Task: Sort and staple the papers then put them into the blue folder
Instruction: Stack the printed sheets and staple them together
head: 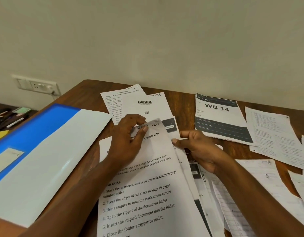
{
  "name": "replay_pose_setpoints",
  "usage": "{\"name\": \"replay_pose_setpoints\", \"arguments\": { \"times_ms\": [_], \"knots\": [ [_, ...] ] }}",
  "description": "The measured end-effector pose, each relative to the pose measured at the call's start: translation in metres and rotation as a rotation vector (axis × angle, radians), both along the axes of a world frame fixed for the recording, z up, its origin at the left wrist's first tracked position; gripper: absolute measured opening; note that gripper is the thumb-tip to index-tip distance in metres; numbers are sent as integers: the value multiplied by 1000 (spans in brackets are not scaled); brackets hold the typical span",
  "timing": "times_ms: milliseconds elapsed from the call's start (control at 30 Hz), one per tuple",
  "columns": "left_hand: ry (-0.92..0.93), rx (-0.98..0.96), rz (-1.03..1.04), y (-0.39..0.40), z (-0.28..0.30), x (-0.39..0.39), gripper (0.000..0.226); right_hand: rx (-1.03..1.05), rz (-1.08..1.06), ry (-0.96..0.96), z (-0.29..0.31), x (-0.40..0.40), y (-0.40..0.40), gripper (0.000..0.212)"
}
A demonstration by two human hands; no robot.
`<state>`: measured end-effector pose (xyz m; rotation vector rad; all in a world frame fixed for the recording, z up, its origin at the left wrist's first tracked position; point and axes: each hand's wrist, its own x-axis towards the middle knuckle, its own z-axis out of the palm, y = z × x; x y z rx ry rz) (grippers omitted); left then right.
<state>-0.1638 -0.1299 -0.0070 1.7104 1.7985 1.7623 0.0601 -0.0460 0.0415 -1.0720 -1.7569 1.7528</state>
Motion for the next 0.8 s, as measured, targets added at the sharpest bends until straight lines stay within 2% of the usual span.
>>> {"name": "replay_pose_setpoints", "arguments": {
  "times_ms": [133, 300, 433, 533, 600, 733, 800],
  "knots": [
    [-89, -68, -80, -3, 0, 6, 8, 62, 74, -24, -2, -7, -13, 25],
    [-14, -72, -45, -4, 4, 9, 9, 73, 18, -6, 3, -16, -21, 33],
    [21, -62, -32, -3, 3, 10, 7, 66, 17, -4, 4, -20, -27, 24],
    [35, -35, -30, -2, 3, 14, 3, 245, 32, -115, -1, -26, -34, 23],
    [26, -22, -30, -3, 4, 16, 2, 352, 38, -162, -7, -29, -39, 33],
    [-49, -73, -22, -7, 9, 20, 15, 415, -42, -190, -17, -33, -43, 13],
    [-78, -111, -32, -6, 9, 21, 27, 432, -74, -196, -19, -33, -42, 11]
  ]
}}
